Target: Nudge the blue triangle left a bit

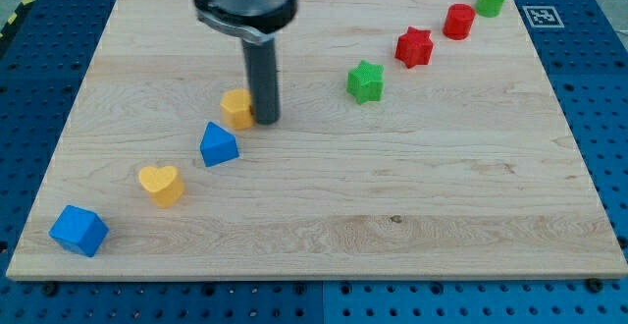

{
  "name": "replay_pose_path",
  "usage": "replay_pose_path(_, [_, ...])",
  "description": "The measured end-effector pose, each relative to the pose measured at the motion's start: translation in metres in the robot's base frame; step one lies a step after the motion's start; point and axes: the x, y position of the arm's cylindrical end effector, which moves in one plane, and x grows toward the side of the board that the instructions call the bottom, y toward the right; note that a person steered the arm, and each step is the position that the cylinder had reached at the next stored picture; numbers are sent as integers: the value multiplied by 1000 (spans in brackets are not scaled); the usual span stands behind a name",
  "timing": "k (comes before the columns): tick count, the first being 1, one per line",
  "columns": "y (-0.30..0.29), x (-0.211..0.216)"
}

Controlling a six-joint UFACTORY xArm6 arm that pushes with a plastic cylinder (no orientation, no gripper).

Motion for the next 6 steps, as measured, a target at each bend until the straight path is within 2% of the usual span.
replay_pose_path(2, [-90, -16])
replay_pose_path(3, [-53, 2])
replay_pose_path(4, [0, 39])
replay_pose_path(5, [8, 53])
replay_pose_path(6, [-34, 64])
